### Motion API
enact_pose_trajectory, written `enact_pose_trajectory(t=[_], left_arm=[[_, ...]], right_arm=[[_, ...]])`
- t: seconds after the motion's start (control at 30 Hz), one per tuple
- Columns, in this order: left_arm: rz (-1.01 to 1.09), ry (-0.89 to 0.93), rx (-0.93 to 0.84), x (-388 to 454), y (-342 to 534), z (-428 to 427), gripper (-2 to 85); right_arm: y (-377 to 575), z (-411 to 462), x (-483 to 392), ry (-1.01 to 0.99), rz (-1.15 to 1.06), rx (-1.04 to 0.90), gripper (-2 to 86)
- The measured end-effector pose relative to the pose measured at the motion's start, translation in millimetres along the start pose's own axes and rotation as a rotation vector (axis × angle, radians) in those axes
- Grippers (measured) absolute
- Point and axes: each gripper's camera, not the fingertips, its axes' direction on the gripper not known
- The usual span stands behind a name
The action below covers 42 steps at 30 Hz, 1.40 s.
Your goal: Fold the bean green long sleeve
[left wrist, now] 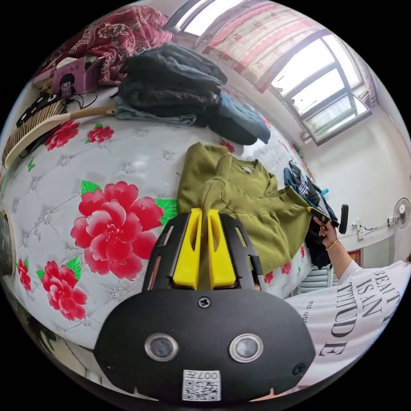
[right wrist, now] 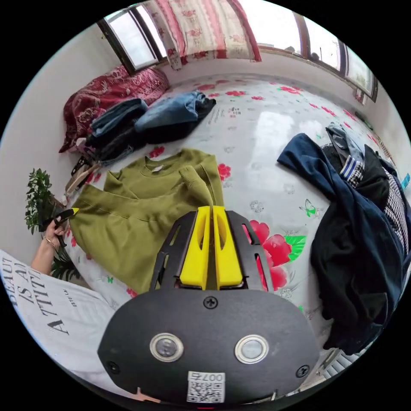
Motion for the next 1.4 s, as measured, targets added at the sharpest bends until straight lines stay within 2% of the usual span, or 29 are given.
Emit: enact_pose_trajectory(t=[0.17, 0.27, 0.37, 0.4, 0.43, 0.47, 0.6, 0.67, 0.73, 0.77, 0.83, 0.87, 0.9, 1.0, 1.07, 1.13, 1.23, 1.27, 1.3, 1.33, 1.4], left_arm=[[0.088, 0.049, 0.145, 14, -51, -40, -0.1], [0.093, -0.016, 0.222, 5, -97, -28, 1.8], [-0.028, -0.077, 0.108, -28, -133, 35, 6.3], [-0.115, -0.117, -0.001, -44, -136, 63, 7.6], [-0.196, -0.143, -0.083, -57, -130, 78, 7.8], [-0.211, -0.141, -0.087, -59, -124, 79, 8.0], [-0.178, -0.165, 0.028, -57, -50, 30, 8.9], [-0.226, -0.17, 0.059, -61, -6, 5, 9.7], [-0.344, -0.099, 0.068, -73, 48, -15, 11.2], [-0.379, -0.078, 0.062, -76, 59, -17, 11.6], [-0.481, -0.015, 0.038, -88, 95, -17, 13.5], [-0.5, -0.005, 0.032, -91, 101, -15, 14.0], [-0.54, 0.035, 0.012, -98, 109, -11, 14.8], [-0.612, 0.166, 0.024, -112, 119, -8, 16.0], [-0.622, 0.189, 0.062, -117, 123, -17, 16.0], [-0.599, 0.146, 0.073, -121, 127, -28, 16.3], [-0.629, 0.168, 0.088, -134, 133, -26, 17.4], [-0.638, 0.188, 0.096, -138, 134, -25, 17.4], [-0.657, 0.221, 0.11, -144, 134, -20, 17.5], [-0.673, 0.245, 0.127, -150, 135, -15, 16.4], [-0.708, 0.235, 0.137, -160, 138, -13, 14.3]], right_arm=[[-34, -48, -13, 0.002, -0.043, 0.182, -0.1], [-63, -39, 0, 0.001, 0.078, 0.251, 0.0], [-83, 11, 13, 0.026, 0.208, 0.141, 0.4], [-85, 35, 13, 0.058, 0.235, 0.024, 0.5], [-79, 45, 6, 0.08, 0.222, -0.028, 0.6], [-74, 43, -1, 0.083, 0.204, -0.016, 0.6], [-10, 14, -83, -0.042, -0.052, 0.101, 0.8], [20, 16, -122, -0.081, -0.171, 0.096, 0.8], [49, 36, -165, -0.098, -0.304, 0.046, 0.6], [54, 45, -174, -0.089, -0.334, 0.02, 0.5], [70, 98, -190, 0.058, -0.37, -0.116, 0.2], [74, 114, -191, 0.065, -0.378, -0.181, 0.1], [81, 118, -192, 0.051, -0.372, -0.115, 0.0], [62, 112, -197, 0.045, -0.322, -0.261, -0.2], [55, 79, -204, 0.015, -0.31, -0.149, -0.2], [54, 34, -227, -0.052, -0.348, 0.1, -0.3], [54, 33, -266, -0.158, -0.427, 0.204, -0.3], [54, 43, -275, -0.173, -0.454, 0.182, -0.3], [55, 72, -292, -0.18, -0.495, 0.077, -0.3], [54, 115, -304, -0.178, -0.489, -0.113, -0.3], [62, 170, -312, -0.14, -0.457, -0.341, -0.3]])
